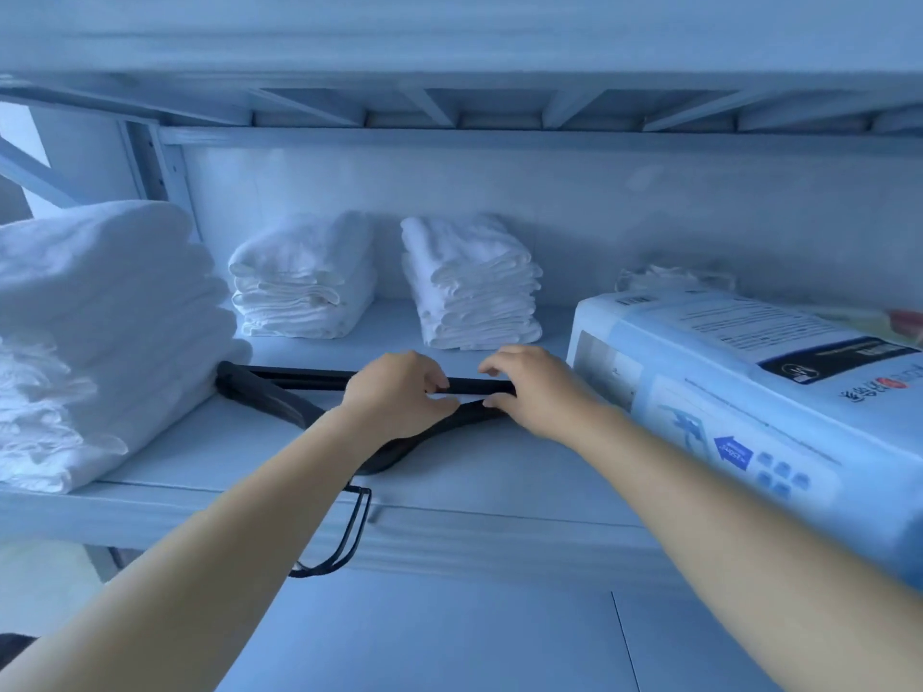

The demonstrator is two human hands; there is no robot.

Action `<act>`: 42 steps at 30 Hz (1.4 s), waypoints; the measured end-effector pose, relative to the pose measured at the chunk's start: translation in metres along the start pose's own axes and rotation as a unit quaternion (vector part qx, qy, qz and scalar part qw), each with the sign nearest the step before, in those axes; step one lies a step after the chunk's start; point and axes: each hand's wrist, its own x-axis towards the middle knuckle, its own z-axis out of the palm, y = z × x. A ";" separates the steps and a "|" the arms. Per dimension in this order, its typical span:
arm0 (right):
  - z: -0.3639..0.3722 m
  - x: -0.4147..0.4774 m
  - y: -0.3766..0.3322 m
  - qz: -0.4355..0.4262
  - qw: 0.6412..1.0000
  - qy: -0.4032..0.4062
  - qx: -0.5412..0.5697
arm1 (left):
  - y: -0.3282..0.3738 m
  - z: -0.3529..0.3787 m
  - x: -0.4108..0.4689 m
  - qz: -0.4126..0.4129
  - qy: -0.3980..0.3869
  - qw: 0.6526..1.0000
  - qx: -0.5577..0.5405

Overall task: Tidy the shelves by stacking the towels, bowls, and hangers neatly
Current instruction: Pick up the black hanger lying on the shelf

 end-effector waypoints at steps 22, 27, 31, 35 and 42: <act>0.008 -0.011 0.001 0.042 0.999 -0.016 -0.022 | -0.007 0.011 0.029 0.080 -0.138 0.987 0.036; 0.031 0.003 -0.011 0.010 0.999 -0.032 0.040 | -0.038 -0.002 0.015 0.111 -0.108 0.988 -0.007; 0.038 0.006 -0.017 -0.018 0.996 -0.049 0.075 | -0.074 -0.014 -0.002 0.191 -0.105 0.974 -0.063; 0.045 0.004 -0.015 -0.038 0.993 -0.028 0.105 | -0.106 -0.018 -0.018 0.233 -0.034 0.968 -0.089; 0.061 -0.003 -0.009 -0.028 0.993 0.055 0.097 | -0.119 0.000 -0.031 0.237 0.081 0.966 -0.066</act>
